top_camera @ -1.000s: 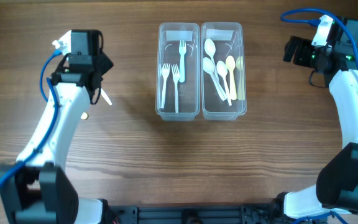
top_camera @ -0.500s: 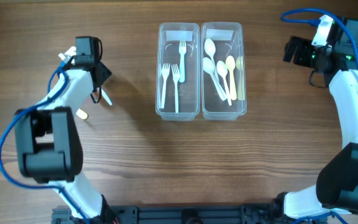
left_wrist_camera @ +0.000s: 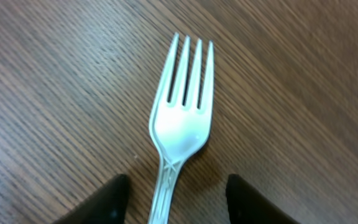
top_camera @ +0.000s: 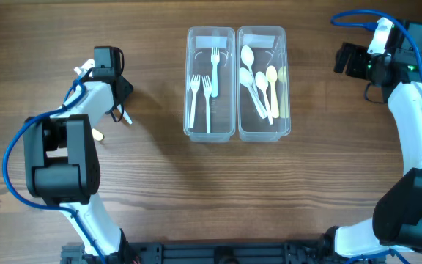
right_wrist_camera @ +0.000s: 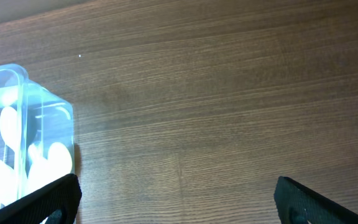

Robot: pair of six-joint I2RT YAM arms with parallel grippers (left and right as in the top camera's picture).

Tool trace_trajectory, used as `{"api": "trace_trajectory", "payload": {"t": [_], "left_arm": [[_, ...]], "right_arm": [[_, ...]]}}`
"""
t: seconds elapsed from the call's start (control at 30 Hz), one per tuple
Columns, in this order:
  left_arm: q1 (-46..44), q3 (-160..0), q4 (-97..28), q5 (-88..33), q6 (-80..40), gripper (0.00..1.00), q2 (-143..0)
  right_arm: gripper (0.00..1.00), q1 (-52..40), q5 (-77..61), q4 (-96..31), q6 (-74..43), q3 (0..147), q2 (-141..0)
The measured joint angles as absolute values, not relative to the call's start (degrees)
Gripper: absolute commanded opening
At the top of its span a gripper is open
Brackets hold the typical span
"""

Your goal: Pack container

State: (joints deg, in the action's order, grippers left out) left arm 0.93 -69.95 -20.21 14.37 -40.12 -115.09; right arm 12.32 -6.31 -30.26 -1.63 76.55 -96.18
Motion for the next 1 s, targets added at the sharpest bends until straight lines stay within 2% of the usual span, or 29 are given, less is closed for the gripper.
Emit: {"api": "trace_trajectory", "payload": {"t": [0.2, 0.63, 1.0], "left_arm": [[0.93, -70.02, -20.05, 14.50, -40.29, 0.04, -115.46], [0.93, -70.35, -22.22, 14.55, -39.97, 0.04, -114.78], [0.93, -70.35, -25.10, 15.18, -38.81, 0.04, -101.86]], "right_arm": [[1.00, 12.32, -6.31, -30.26, -1.63, 76.55, -96.18], [1.00, 12.32, -6.31, -30.26, -1.63, 76.55, -96.18], [1.00, 12.32, -6.31, -30.24, -1.63, 76.55, -96.18]]}}
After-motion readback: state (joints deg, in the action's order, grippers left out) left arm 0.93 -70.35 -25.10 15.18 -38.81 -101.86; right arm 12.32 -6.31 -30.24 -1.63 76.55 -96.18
